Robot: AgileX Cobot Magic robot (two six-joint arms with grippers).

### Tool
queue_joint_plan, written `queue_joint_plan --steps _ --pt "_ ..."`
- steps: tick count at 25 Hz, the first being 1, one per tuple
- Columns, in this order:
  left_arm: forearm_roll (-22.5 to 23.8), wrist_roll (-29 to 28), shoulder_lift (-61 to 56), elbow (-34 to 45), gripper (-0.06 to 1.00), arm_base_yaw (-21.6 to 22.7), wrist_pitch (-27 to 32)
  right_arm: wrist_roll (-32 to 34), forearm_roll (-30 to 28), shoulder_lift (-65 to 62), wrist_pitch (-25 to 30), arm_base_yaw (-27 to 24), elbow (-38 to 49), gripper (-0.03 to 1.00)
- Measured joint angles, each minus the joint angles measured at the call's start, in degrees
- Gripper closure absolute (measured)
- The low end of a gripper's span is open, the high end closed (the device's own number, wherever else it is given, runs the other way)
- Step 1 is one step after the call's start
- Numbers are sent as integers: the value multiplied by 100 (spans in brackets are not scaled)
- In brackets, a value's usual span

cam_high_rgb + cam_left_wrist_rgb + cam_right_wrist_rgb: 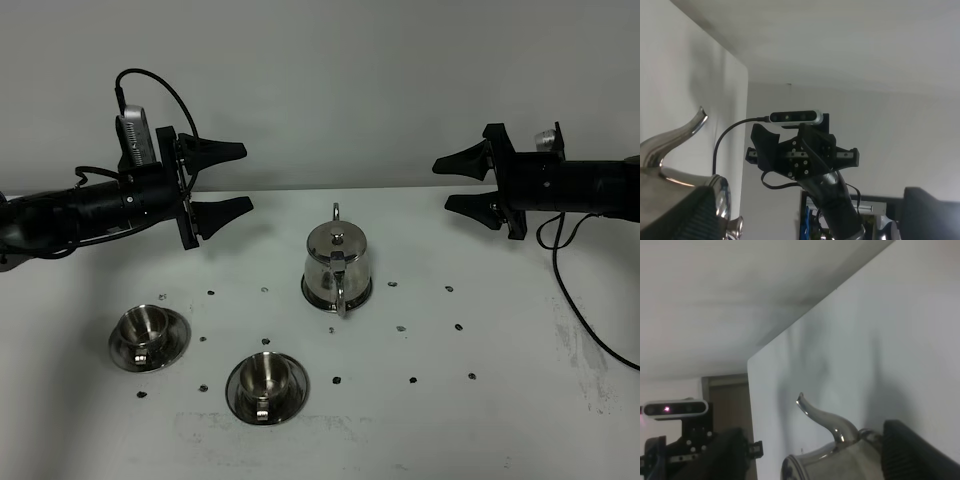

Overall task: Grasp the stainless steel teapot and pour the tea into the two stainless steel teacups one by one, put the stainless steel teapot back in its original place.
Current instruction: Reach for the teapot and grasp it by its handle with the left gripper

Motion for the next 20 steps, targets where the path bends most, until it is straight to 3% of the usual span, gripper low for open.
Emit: queue_joint_plan --steps 10,16,20 --pt "-5 121 0 -2 17 0 0 -106 0 0 -33 0 0 38" --pt "113 1360 -57 -421 23 0 84 -1677 -6 31 48 0 -349 40" --pt "991 1980 -507 -563 26 0 -504 -2323 -443 31 224 0 -1000 42"
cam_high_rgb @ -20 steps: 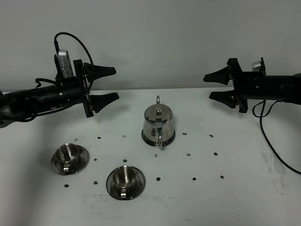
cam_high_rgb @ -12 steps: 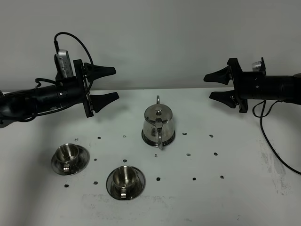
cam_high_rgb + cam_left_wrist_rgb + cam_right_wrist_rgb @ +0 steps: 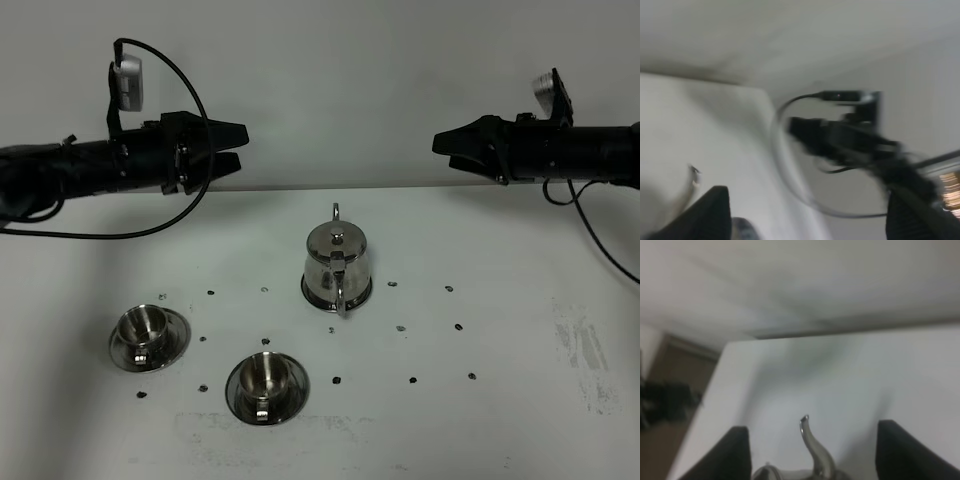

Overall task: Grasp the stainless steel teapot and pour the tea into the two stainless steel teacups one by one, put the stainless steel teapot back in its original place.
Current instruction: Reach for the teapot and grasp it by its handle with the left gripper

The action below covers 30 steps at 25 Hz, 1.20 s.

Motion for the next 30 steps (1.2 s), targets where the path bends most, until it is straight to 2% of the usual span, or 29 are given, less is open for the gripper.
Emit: queue_joint_plan --steps 3,6,9,11,12,15,17,21,23,25,30 --pt "1170 -62 -420 -8 27 0 -648 170 -980 0 54 0 -526 42" --pt "2695 -572 -825 -8 27 -5 -1250 1053 -2407 -9 99 6 -1145 42" --pt "4331 -1171 -1348 -8 27 -11 -1524 1945 -3836 -307 72 44 -1368 43" --pt "5058 -1552 -1747 -1 27 -36 -1594 2251 -4666 -645 92 107 -1369 43" --pt "5282 -1701 -1991 33 28 -53 -1648 2362 -4944 -870 117 144 -1314 43" --pt "5454 -1749 -2790 479 31 -83 -1968 2543 -5557 -1638 154 344 -962 43" --pt "5424 -1602 -3383 1189 34 -83 -2343 2608 -5603 -2105 200 442 -634 43" --pt "5142 -999 -4680 2947 36 -83 -3602 2601 -5584 -3021 36 538 279 43" --pt "4936 -637 -5392 3707 37 -83 -4212 2478 -5525 -3555 -329 577 874 43" --pt "4815 -471 -6060 4397 37 -83 -4566 2271 -5365 -4089 -829 664 1616 43" --pt "4746 -412 -7532 5565 37 -83 -4845 1830 -5203 -5398 -2262 1080 3305 43"
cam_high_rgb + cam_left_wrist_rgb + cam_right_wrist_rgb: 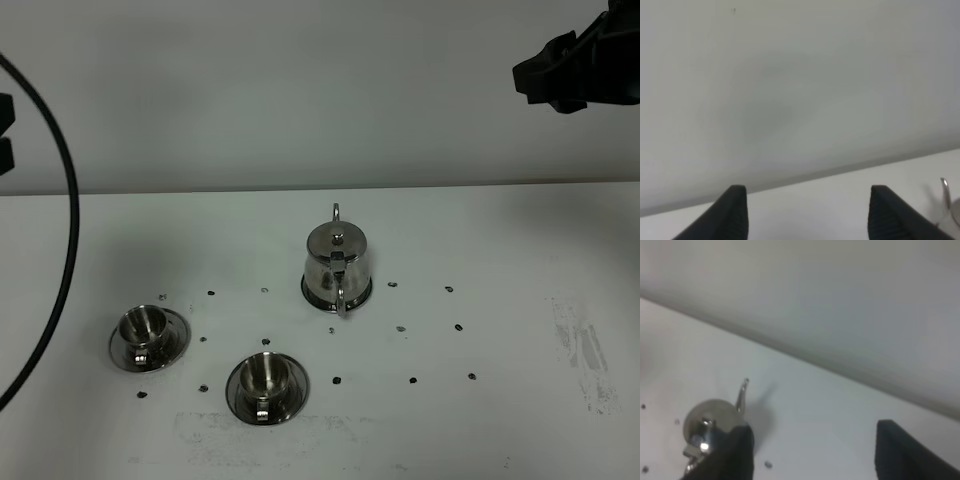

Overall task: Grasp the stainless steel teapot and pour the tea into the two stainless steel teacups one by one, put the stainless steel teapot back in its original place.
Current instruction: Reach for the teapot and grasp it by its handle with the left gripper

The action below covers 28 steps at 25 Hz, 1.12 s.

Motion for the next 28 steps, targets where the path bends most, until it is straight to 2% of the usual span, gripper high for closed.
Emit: queue_joint_plan --steps 3,6,9,13,15,17,19,23,28 --pt "29 -57 -643 524 37 0 258 -68 -5 -554 -683 264 786 43" --pt "338 -593 -1262 849 37 0 811 -63 -32 -908 -1104 404 1395 43" --pt "1241 -1640 -1738 897 37 0 1617 9 -41 -1022 -1258 403 1797 43" --pt "2888 -3298 -2250 905 37 0 3186 29 -247 -1028 -1295 558 2106 43" --pt "3433 -3855 -2510 925 37 0 3955 29 -366 -1028 -1301 721 2140 43" --pt "3544 -4087 -2768 950 37 0 4476 35 -395 -1028 -1350 896 2140 43" --pt "3512 -4152 -3070 1050 37 0 4732 35 -397 -1028 -1403 1046 2140 43" --pt "3379 -4169 -3714 1696 37 0 4747 40 -402 -1028 -1498 1255 2140 43" --pt "3368 -4182 -4321 2481 37 0 4774 42 -407 -1028 -1512 1268 2140 43"
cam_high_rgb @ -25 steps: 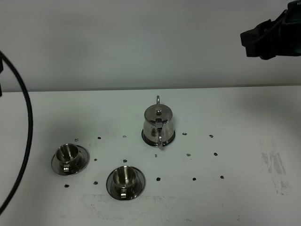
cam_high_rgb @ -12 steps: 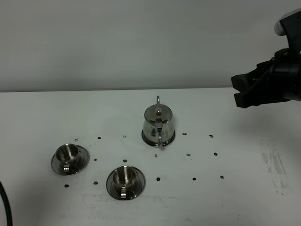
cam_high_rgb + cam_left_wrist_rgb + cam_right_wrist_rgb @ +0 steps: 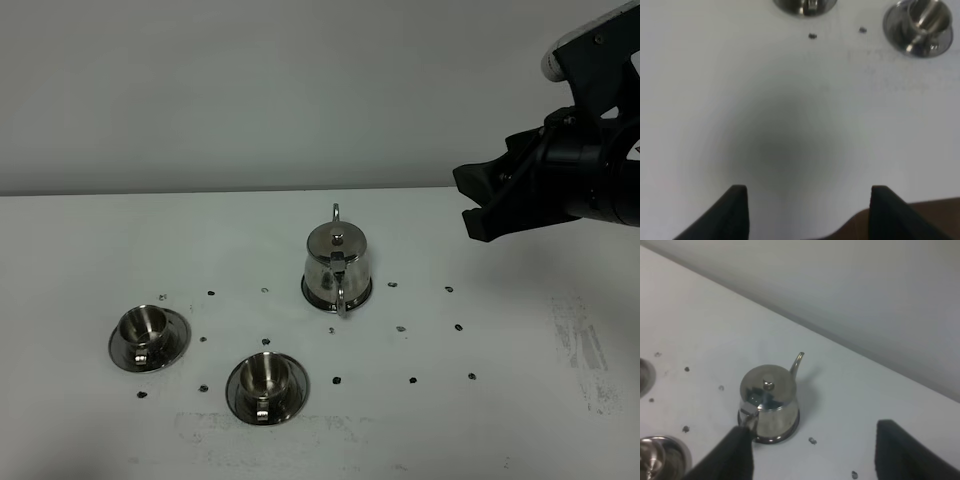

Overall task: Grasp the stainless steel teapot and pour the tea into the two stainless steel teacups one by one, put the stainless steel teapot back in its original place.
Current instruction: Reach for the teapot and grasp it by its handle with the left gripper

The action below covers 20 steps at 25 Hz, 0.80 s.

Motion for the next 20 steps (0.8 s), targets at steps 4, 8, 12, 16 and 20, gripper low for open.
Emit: queue_joint_plan --steps 4,8,12,16,20 --pt "3 -5 -281 188 37 0 163 0 -9 0 5 25 0 43" --pt "-2 -5 -344 188 37 0 157 0 -9 0 27 45 0 43" --pt "-14 -5 -563 188 37 92 157 4 -9 0 71 47 0 43" --pt "8 -5 -1161 188 37 201 157 12 -19 0 115 107 0 43" --pt "-4 -5 -1819 188 37 201 163 14 -19 0 133 152 0 43"
